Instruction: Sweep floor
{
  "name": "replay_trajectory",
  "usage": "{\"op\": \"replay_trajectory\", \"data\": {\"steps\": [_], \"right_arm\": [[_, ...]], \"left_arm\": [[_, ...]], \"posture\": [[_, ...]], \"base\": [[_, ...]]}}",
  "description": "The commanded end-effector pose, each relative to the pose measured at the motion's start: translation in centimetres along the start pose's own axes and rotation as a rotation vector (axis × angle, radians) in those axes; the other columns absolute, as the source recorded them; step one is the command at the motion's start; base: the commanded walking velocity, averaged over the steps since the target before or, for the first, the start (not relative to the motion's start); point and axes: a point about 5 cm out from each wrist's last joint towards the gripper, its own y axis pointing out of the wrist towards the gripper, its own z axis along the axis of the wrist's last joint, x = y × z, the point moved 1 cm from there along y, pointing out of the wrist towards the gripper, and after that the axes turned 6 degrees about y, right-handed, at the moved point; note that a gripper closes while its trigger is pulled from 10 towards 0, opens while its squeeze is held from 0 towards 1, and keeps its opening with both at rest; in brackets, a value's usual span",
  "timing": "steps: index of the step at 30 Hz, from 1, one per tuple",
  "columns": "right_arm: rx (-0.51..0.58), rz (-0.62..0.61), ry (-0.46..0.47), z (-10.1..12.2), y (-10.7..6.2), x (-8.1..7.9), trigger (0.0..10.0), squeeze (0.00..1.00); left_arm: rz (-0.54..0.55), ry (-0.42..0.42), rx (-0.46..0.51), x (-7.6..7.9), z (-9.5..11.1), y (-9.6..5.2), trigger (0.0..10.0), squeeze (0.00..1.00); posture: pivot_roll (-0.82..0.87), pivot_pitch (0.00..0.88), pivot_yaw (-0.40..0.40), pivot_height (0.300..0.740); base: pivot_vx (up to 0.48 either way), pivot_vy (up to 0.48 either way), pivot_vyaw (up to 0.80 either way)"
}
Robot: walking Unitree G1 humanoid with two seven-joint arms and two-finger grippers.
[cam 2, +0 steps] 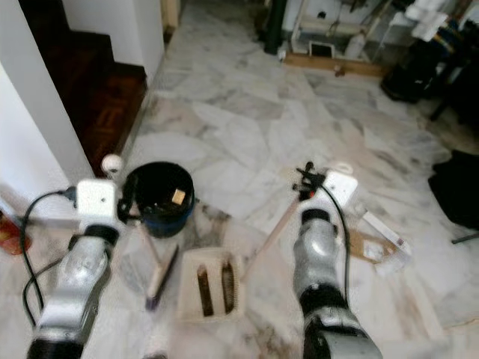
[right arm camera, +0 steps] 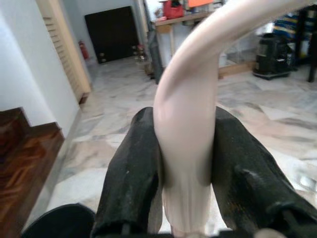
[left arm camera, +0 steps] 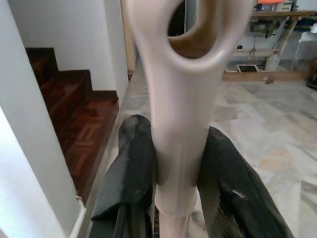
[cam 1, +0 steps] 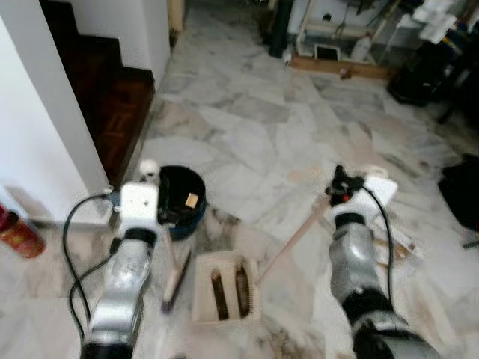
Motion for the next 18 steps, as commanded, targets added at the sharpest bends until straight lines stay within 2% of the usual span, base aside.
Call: {"op": "replay_trajectory", "data": {"steps": [1,18], "right_arm": [[0.060,-0.013,0.028,1.20,0.35,0.27,10.0,0.00],[0.083,-0.008,0.035,1.55,0.34,0.31,10.0,0.00]], "left_arm": [[0.002,0.019,0.054,0.02,1.14,0.11,10.0,0.00],[0.000,0.020,0.063,0.09,1.25,0.09,10.0,0.00]], "posture": [[0.17,0.105,-0.068,0.740],[0.17,0.102,-0.069,0.740]], "base": [[0.000,0.000,0.00],[0.000,0.000,0.00]]}}
